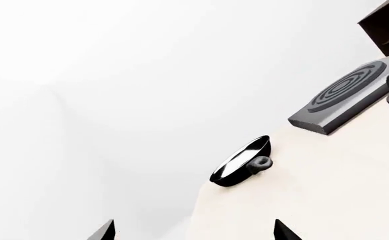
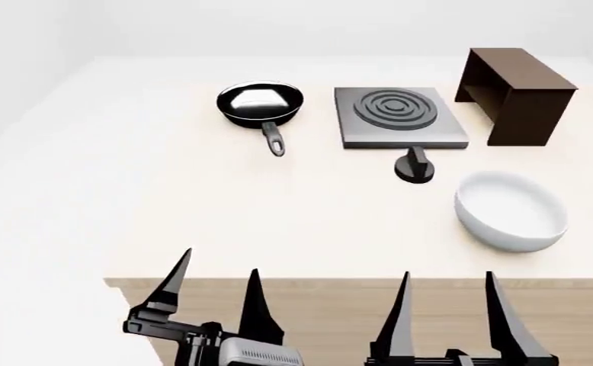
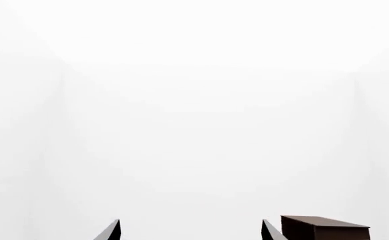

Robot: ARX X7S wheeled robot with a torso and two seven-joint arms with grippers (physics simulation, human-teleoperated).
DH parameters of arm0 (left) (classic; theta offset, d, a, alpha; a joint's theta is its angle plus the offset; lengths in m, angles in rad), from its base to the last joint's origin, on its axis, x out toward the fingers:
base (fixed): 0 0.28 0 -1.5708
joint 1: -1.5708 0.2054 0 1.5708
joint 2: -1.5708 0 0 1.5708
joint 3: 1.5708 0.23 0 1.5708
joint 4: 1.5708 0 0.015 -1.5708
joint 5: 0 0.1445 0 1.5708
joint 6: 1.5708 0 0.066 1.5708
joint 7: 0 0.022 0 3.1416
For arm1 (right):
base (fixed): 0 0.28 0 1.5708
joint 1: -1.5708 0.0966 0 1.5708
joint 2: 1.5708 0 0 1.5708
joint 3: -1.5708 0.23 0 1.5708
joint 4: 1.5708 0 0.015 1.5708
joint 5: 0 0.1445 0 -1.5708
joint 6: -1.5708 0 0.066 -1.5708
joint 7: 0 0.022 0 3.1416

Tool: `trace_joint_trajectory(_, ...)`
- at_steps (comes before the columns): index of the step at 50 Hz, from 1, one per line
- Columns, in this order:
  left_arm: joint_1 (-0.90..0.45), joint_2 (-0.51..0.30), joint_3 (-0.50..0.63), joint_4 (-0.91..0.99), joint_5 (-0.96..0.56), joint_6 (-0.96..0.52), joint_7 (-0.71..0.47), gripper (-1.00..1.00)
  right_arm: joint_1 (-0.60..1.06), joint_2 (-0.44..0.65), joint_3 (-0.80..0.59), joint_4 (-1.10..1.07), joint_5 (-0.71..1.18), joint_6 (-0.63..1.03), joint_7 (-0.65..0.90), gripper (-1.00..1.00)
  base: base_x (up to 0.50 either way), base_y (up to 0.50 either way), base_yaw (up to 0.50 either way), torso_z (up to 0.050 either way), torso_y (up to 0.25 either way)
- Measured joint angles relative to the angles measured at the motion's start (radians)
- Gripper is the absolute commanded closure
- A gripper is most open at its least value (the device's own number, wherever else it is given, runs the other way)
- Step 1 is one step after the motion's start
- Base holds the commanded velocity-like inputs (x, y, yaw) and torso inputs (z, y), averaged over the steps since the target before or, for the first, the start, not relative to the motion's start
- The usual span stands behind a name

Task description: Turn on the stove.

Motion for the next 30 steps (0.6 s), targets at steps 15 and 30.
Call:
trace_joint_trajectory(15, 0.006, -0.001, 0.009, 0.029, 0.006, -0.025, 0.006, -1.00, 0.000, 0.011, -0.015, 0.002, 0.011, -0.004, 0.005, -1.00, 0.03, 0.03, 0.00, 0.000, 0.000)
trace_joint_trajectory(30, 0.004, -0.007, 0.015, 0.034, 0.000, -0.033, 0.003, -1.00, 0.003, 0.022, -0.027, 0.008, 0.022, -0.004, 0.010, -1.00, 0.14, 0.00, 0.00, 0.000, 0.000)
